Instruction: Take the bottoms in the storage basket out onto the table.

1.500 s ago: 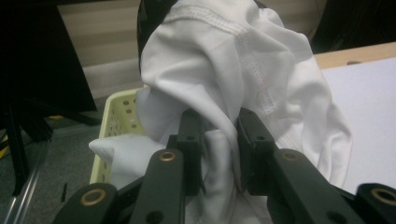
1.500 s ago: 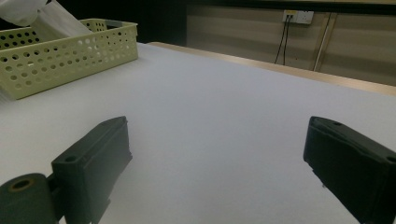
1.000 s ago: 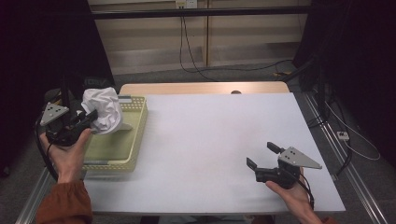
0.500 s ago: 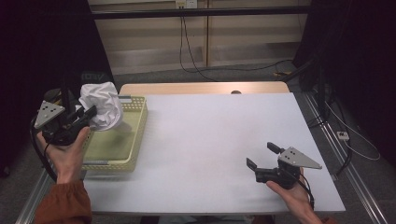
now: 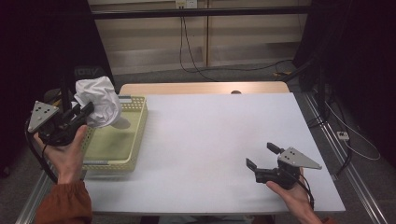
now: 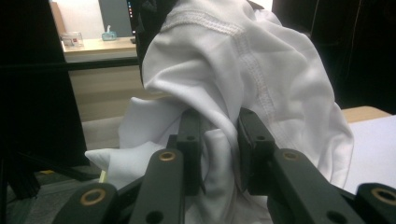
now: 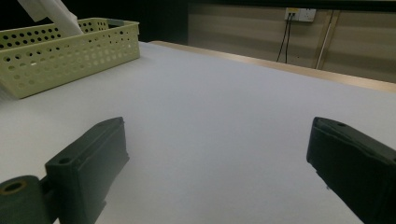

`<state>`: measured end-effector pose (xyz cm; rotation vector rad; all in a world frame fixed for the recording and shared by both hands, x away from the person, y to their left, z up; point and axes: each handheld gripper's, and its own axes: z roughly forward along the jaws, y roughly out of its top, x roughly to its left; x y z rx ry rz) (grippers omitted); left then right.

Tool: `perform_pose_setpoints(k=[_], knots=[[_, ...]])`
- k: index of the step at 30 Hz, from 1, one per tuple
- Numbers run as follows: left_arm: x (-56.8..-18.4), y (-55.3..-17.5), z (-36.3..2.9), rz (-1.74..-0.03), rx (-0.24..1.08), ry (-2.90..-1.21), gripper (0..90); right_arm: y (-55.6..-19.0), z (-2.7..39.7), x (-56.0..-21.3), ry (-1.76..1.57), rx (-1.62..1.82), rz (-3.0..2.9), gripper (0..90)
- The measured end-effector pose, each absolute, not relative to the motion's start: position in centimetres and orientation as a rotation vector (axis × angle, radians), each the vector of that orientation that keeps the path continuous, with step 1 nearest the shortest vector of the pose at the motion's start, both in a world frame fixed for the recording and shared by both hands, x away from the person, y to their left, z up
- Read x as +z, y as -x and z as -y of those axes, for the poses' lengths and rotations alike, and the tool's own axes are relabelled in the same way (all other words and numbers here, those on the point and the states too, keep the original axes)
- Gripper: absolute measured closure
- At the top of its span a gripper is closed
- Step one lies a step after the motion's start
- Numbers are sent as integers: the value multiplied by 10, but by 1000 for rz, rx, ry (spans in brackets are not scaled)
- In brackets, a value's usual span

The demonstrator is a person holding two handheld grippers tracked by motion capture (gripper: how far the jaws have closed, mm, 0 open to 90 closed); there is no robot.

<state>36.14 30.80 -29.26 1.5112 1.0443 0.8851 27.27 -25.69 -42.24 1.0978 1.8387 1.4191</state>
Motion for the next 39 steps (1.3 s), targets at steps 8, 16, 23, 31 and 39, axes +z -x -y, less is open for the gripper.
perform_pose_setpoints(k=[8, 16, 23, 31, 39], knots=[[-286, -356, -305, -1031, 892, -1481, 736, -272, 258, -422, -1099, 1417, -1834, 48], [-278, -349, -302, -1013, 906, -1457, 736, -272, 257, -422, -1094, 1419, -1836, 47], [-268, -343, -293, -967, 920, -1434, 736, -272, 258, -422, -1093, 1423, -1830, 47], [-258, -342, -283, -930, 913, -1420, 736, -272, 257, -422, -1095, 1424, -1833, 47], [-252, -348, -270, -913, 888, -1394, 736, -273, 257, -422, -1101, 1426, -1832, 47]])
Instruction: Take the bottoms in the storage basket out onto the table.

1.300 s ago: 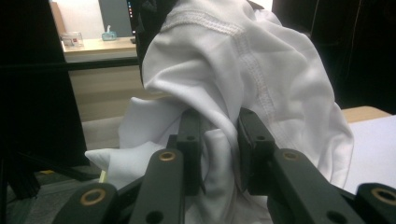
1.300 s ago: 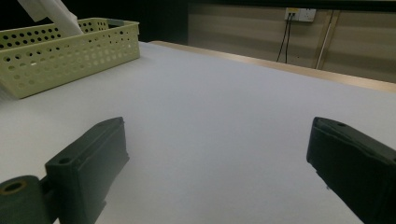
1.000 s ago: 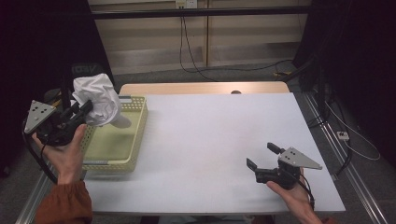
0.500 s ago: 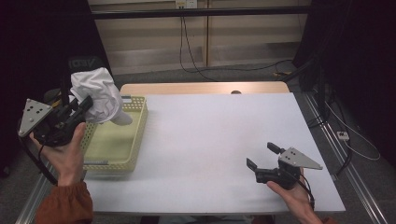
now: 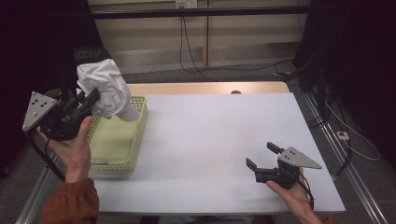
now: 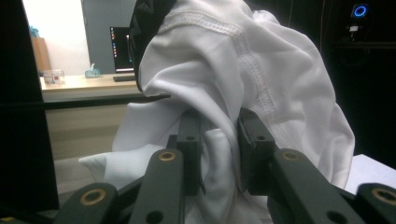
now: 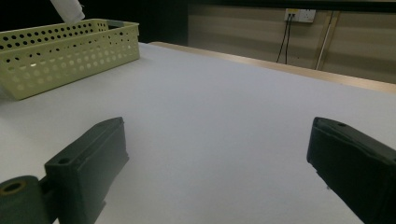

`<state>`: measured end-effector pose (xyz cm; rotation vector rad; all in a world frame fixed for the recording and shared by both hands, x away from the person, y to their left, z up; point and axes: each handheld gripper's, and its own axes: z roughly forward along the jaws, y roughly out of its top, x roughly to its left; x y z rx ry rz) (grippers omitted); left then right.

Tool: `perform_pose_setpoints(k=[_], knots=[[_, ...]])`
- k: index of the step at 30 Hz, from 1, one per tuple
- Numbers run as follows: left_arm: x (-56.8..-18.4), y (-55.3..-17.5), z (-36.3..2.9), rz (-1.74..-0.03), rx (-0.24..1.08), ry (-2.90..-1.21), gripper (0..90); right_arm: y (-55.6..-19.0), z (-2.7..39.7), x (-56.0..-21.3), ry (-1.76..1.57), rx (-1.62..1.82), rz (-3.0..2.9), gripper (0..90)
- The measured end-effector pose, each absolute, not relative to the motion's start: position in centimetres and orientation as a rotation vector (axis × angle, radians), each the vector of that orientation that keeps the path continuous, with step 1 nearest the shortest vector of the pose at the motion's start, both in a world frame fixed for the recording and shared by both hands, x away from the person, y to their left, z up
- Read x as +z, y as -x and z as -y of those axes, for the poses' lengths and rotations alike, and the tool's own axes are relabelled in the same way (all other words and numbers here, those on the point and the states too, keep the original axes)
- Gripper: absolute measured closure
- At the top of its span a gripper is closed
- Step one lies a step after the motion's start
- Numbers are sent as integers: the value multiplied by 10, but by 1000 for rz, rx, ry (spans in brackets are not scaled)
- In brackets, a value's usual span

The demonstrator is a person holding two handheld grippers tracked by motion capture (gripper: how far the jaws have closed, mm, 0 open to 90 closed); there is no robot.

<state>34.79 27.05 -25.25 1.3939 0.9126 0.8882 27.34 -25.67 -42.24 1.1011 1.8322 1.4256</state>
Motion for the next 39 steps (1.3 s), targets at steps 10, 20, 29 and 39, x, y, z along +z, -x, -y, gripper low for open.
perform_pose_setpoints(k=[10, 20, 29, 39], knots=[[-246, -352, -254, -873, 860, -1397, 736, -273, 257, -422, -1094, 1423, -1835, 48], [-246, -356, -240, -850, 819, -1403, 736, -273, 257, -422, -1093, 1424, -1835, 48], [-243, -359, -226, -816, 792, -1424, 736, -272, 257, -422, -1091, 1425, -1837, 49], [-241, -366, -210, -795, 746, -1433, 736, -272, 257, -422, -1089, 1426, -1837, 49]])
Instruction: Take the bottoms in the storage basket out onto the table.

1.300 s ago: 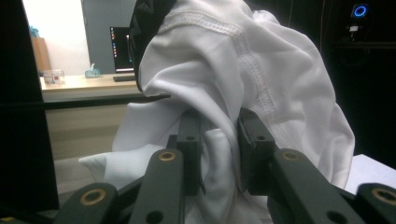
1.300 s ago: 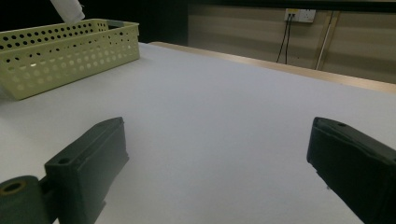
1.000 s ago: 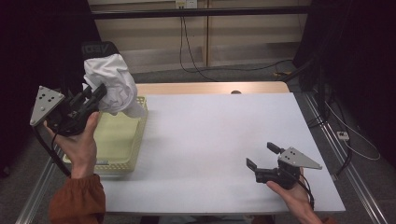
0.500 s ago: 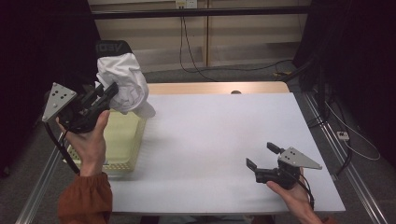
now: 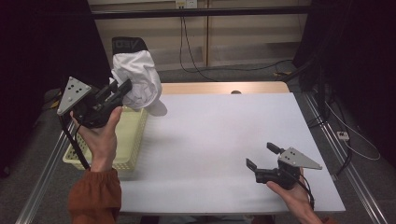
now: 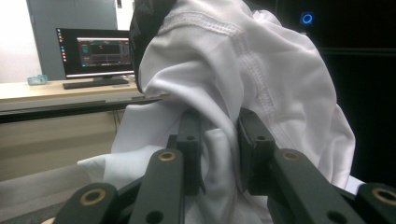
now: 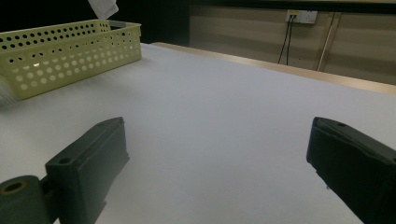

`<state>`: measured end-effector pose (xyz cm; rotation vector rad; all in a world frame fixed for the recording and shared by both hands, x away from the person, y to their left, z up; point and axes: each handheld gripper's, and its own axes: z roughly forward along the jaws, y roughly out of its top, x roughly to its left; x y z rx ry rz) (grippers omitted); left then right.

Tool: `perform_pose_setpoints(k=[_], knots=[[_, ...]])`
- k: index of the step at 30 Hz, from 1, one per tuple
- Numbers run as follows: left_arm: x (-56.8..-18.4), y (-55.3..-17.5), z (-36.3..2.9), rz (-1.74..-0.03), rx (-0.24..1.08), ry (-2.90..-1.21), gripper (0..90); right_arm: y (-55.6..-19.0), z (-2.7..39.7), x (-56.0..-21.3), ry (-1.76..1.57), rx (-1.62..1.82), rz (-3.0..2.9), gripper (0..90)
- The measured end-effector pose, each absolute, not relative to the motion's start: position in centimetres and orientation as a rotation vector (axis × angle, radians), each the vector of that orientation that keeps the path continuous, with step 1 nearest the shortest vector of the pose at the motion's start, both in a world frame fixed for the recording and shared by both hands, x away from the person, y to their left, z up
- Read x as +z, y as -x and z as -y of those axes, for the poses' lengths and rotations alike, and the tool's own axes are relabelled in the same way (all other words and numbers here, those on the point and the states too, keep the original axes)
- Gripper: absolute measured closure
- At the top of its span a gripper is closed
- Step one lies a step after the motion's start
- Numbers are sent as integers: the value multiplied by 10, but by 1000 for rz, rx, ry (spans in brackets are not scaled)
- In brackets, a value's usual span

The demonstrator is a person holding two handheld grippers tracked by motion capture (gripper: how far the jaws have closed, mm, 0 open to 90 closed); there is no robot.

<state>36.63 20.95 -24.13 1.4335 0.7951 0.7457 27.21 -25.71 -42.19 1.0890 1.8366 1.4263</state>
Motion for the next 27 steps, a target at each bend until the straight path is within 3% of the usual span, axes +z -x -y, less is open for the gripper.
perform_pose_setpoints(k=[27], knots=[[-239, -376, -178, -749, 666, -1477, 735, -272, 257, -422, -1088, 1430, -1839, 49]])
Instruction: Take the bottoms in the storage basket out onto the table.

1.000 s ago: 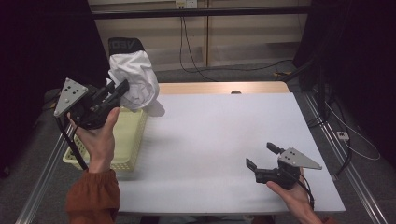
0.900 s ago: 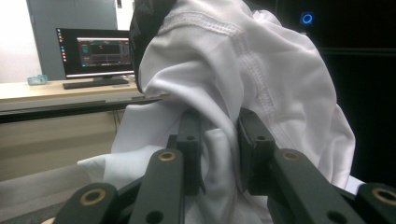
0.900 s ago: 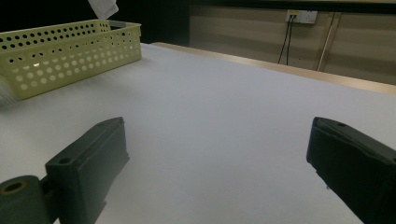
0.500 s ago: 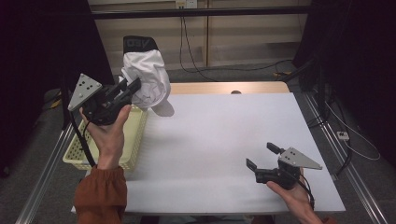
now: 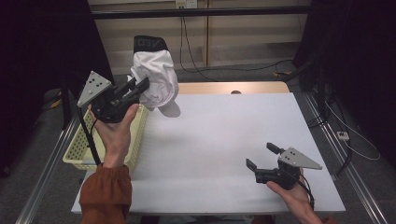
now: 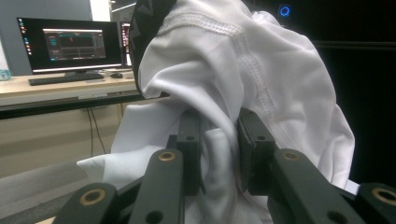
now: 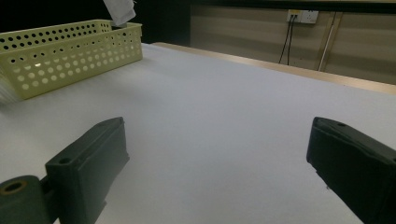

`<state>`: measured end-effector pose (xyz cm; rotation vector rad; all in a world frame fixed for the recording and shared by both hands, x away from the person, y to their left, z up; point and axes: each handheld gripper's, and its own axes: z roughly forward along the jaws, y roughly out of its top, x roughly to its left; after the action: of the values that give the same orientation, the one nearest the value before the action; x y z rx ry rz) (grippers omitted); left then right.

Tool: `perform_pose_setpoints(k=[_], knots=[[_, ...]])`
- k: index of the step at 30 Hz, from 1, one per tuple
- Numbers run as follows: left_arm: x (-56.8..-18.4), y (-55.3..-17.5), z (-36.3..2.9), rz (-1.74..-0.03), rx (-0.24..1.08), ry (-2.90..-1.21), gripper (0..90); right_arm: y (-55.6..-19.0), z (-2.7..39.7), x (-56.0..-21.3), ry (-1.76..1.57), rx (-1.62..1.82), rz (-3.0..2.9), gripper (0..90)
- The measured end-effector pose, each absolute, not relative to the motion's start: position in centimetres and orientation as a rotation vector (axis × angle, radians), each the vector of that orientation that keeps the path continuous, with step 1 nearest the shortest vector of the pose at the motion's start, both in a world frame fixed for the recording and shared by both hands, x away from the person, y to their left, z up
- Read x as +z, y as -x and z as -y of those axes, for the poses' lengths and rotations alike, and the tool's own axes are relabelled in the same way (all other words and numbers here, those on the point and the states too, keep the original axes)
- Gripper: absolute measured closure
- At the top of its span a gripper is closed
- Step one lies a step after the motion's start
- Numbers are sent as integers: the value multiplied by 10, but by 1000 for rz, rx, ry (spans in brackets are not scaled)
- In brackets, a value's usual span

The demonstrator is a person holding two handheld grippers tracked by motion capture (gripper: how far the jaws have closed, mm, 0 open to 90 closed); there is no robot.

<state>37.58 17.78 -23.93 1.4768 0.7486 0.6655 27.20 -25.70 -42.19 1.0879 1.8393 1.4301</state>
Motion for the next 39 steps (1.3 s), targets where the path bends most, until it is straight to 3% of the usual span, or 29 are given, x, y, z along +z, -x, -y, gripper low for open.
perform_pose_setpoints(k=[39], knots=[[-252, -393, -118, -693, 552, -1598, 734, -271, 258, -422, -1084, 1432, -1836, 49]])
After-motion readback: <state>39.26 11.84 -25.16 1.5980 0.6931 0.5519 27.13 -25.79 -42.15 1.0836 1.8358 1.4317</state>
